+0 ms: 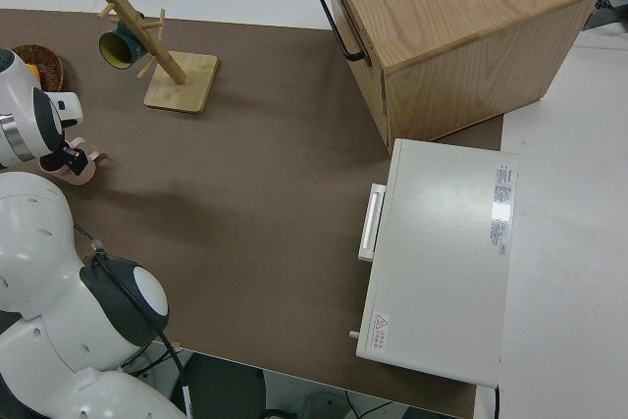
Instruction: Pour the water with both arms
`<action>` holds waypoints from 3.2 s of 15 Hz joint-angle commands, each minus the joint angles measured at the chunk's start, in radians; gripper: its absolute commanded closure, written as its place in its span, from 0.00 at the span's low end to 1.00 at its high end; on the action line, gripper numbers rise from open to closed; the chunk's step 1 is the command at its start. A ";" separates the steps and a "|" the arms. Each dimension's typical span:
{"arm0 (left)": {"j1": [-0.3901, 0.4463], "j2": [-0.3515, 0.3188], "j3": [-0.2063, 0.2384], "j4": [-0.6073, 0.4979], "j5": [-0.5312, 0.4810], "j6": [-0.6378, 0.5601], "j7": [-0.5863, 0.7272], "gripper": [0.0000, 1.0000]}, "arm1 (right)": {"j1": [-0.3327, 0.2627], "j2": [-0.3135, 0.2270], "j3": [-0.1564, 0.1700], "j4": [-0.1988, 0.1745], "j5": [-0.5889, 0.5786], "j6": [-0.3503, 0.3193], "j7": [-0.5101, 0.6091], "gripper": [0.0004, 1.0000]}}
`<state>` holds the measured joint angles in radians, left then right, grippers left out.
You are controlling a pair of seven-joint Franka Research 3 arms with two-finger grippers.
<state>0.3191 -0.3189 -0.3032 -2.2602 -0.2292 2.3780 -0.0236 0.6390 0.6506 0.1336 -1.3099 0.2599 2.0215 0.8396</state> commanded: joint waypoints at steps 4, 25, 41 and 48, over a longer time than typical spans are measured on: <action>-0.031 -0.029 0.006 -0.054 0.014 0.016 0.002 1.00 | -0.088 -0.083 0.001 0.020 0.025 -0.141 0.056 0.01; -0.304 -0.201 0.004 -0.305 -0.019 -0.043 -0.038 1.00 | -0.484 -0.411 -0.009 -0.126 -0.263 -0.417 -0.595 0.01; -0.305 -0.112 -0.079 -0.286 -0.018 -0.028 -0.081 1.00 | -0.674 -0.519 -0.009 -0.279 -0.314 -0.211 -0.908 0.01; -0.296 -0.054 -0.079 -0.246 -0.006 -0.042 -0.087 1.00 | -0.683 -0.532 -0.008 -0.287 -0.312 -0.221 -0.932 0.01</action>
<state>0.0181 -0.3950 -0.3834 -2.5501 -0.2362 2.3445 -0.0951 -0.0293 0.1497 0.1084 -1.5556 -0.0360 1.7851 -0.0664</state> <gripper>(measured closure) 0.361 0.009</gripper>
